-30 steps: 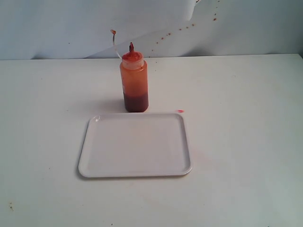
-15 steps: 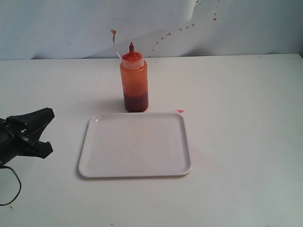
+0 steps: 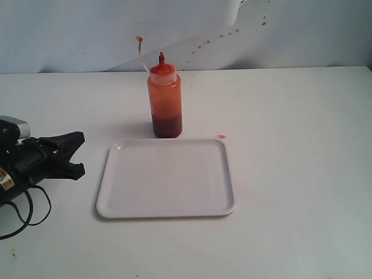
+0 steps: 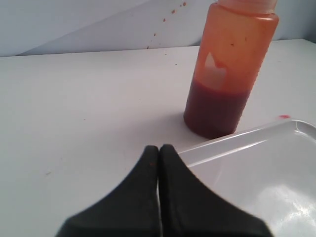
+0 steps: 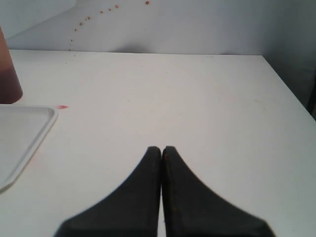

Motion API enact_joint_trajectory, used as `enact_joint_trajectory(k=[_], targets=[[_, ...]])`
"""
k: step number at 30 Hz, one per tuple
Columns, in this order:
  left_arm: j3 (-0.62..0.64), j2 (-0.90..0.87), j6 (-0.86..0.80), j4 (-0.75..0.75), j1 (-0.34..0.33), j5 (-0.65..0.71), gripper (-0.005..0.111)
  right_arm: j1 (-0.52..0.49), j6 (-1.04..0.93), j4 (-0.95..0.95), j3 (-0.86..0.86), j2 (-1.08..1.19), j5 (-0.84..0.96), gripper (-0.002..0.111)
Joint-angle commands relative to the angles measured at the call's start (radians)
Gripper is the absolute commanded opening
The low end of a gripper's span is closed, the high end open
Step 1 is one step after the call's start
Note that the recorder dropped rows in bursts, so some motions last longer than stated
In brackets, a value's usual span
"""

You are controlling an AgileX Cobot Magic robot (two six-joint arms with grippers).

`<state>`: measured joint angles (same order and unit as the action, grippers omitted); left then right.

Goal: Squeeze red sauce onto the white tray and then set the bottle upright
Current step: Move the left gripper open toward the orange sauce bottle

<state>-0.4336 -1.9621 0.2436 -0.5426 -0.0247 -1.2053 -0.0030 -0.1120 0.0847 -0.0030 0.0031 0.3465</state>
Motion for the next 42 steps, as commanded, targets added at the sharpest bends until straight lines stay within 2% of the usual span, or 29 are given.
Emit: enact_joint_trajectory(k=[1,15,21,27,33,35,40,42], targets=[[-0.005,-0.003,-0.007,0.0,0.005,-0.016,0.0,-0.007,-0.007,0.006,0.003,-0.003,-0.002,0.0],[-0.009,-0.002,-0.045,0.0,0.005,-0.016,0.0,-0.007,-0.007,0.006,0.003,-0.003,-0.002,0.0],[-0.05,-0.002,-0.043,-0.098,0.005,-0.016,0.0,-0.007,-0.007,0.006,0.003,-0.003,-0.002,0.0],[-0.106,-0.009,-0.037,-0.125,0.005,-0.007,0.008,-0.007,-0.007,0.006,0.003,-0.003,-0.002,0.0],[-0.161,-0.036,-0.037,-0.125,0.005,0.006,0.028,-0.007,-0.007,0.006,0.003,-0.003,-0.002,0.0],[-0.186,-0.049,-0.037,-0.123,0.005,0.011,0.043,-0.007,-0.007,0.006,0.003,-0.003,-0.002,0.0],[-0.233,-0.104,-0.032,-0.125,0.005,-0.016,0.104,-0.007,-0.007,0.006,0.003,-0.003,-0.002,0.0],[-0.249,-0.12,0.012,-0.127,0.005,-0.016,0.105,-0.007,-0.007,0.006,0.003,-0.003,-0.002,0.0]])
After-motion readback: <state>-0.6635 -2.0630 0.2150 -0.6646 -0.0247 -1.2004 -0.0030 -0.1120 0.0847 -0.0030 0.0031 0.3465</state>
